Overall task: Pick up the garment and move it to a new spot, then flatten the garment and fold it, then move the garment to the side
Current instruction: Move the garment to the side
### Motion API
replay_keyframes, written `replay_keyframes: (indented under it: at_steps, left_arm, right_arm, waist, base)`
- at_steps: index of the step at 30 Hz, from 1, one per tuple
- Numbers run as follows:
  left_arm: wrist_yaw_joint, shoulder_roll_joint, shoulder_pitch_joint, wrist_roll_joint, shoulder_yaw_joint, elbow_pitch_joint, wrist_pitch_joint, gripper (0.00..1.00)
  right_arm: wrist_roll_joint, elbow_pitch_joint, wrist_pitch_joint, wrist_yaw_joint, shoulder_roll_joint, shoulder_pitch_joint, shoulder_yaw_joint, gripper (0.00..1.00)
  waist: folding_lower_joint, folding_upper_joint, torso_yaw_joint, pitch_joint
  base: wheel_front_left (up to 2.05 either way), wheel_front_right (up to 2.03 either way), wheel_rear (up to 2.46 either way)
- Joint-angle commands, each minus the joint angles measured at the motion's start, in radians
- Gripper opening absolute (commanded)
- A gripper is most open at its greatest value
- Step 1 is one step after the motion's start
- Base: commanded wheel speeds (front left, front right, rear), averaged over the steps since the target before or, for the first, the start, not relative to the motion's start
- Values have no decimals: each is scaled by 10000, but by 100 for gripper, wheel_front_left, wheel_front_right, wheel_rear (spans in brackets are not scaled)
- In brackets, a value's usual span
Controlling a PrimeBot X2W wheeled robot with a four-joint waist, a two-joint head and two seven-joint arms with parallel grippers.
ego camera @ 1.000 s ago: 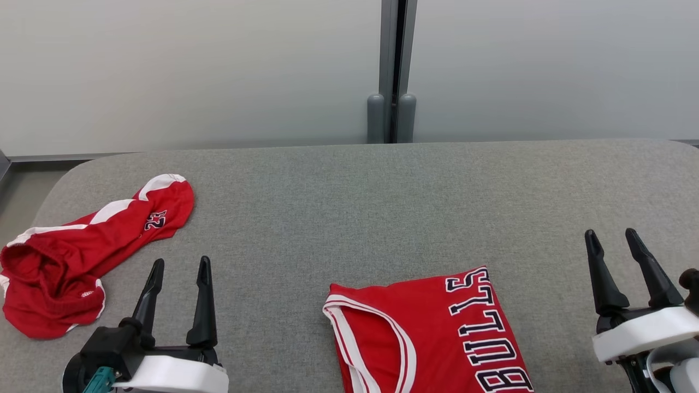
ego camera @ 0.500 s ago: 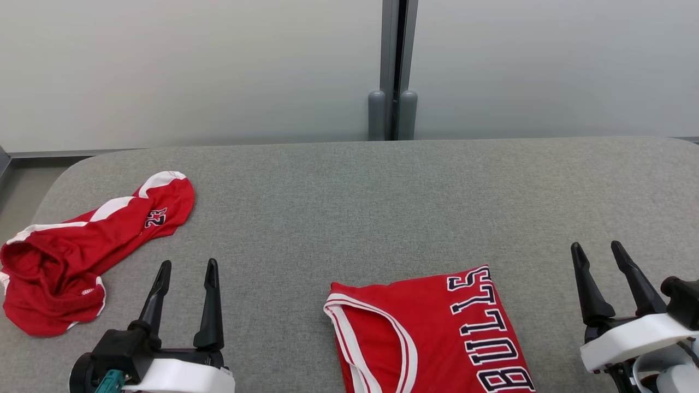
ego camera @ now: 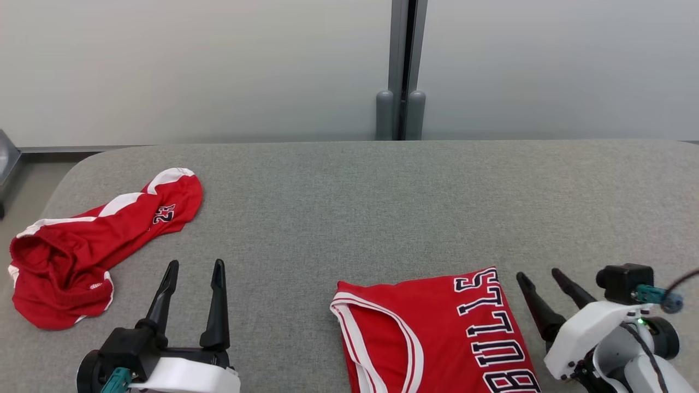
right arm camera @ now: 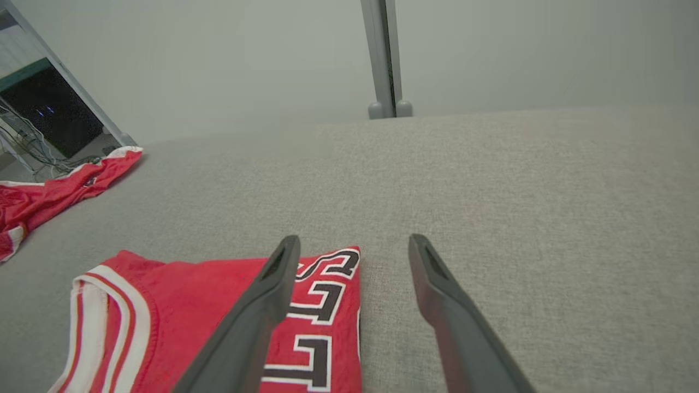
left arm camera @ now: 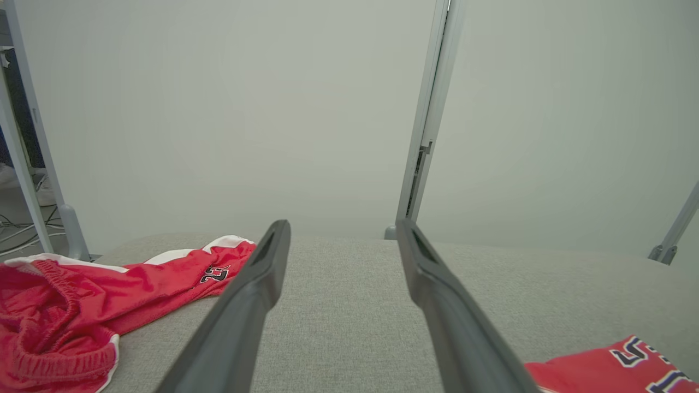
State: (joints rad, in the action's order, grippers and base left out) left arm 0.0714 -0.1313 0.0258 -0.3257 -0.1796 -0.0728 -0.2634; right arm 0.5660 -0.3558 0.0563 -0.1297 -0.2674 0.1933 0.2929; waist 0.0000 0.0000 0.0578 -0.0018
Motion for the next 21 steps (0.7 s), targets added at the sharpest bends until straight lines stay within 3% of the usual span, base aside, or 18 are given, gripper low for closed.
replay_keyframes:
  at_steps: [1,12,17,18,19,21]
  left_arm:
    - [-21,-7,-166,94,6,-11,-15,100]
    - [-156,91,-309,82,-21,-135,-15,100]
    - [-189,150,-382,125,-12,-173,-15,100]
    - [-200,159,-390,131,-8,-183,-15,100]
    - [-201,167,-384,140,5,-192,-15,100]
    - [-209,166,-371,171,10,-212,-15,100]
  right_arm:
    - [36,-157,193,-20,-24,82,24,100]
    - [882,-2391,3229,-20,582,310,-163,100]
    - [1045,-2538,3560,-20,743,275,-148,98]
    - [1087,-2447,3469,-20,759,313,-128,37]
    - [1141,-2366,3392,-20,742,349,-94,0]
    - [1156,-2169,3121,-20,656,437,-31,0]
  waist:
    - [0,0,67,32]
    - [0,0,831,248]
    - [0,0,983,326]
    - [0,0,991,330]
    - [0,0,989,328]
    - [0,0,953,300]
  base:
    - [0,0,0]
    - [0,0,0]
    - [0,0,0]
    - [0,0,0]
    - [0,0,0]
    - [0,0,0]
